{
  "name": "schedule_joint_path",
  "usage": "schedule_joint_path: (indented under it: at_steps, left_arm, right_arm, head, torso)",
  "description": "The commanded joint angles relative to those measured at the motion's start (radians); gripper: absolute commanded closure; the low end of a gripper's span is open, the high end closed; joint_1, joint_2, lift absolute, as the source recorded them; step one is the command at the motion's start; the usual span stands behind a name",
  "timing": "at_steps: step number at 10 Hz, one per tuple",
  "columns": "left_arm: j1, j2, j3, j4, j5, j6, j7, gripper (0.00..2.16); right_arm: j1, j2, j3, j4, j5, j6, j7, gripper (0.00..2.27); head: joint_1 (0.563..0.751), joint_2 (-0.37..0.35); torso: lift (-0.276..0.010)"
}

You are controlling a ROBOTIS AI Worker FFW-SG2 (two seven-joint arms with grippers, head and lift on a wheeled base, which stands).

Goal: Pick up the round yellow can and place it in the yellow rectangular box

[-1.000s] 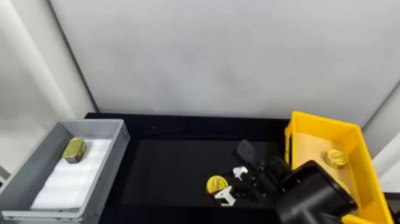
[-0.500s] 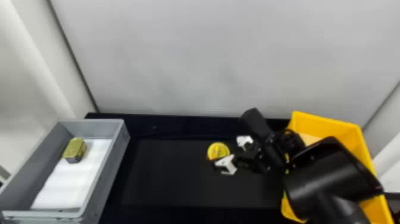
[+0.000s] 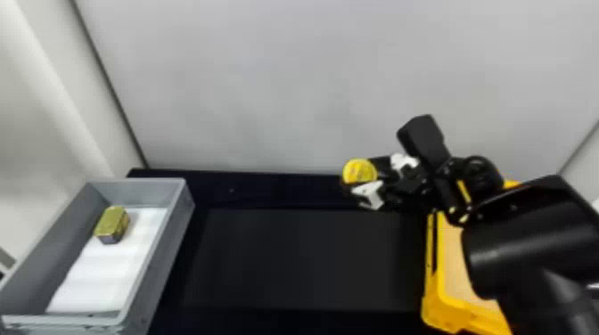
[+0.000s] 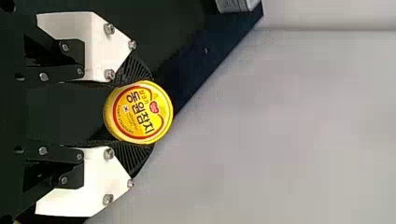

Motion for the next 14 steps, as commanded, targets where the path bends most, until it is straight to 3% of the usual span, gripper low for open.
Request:
schedule_joint_path:
  at_steps: [1, 5, 8, 14]
  left_arm:
    - [0.0, -0.003, 0.005, 0.0, 0.002, 0.0, 0.0, 0.1]
    - [0.001, -0.003, 0.012, -0.002, 0.002, -0.002, -0.001, 0.1]
    - [0.001, -0.003, 0.017, -0.005, 0.002, -0.002, -0.003, 0.1]
    - [0.006, -0.003, 0.022, -0.012, 0.002, -0.002, -0.003, 0.1]
  right_arm:
    - [-0.01, -0.011, -0.056, -0.03, 0.013, -0.008, -0.028, 0.74]
    - [0.039, -0.034, -0.176, -0.105, 0.084, 0.011, -0.049, 0.74]
    - [0.054, -0.076, -0.236, -0.151, 0.13, 0.034, -0.051, 0.74]
    - [0.143, -0.076, -0.443, -0.18, 0.153, 0.029, -0.114, 0.74]
  head:
    - [0.694, 0.014]
    - [0.694, 0.014]
    - [0.694, 0.014]
    - [0.694, 0.014]
  torso:
    - [-0.06]
    - [-0.06]
    - [-0.06]
    - [-0.06]
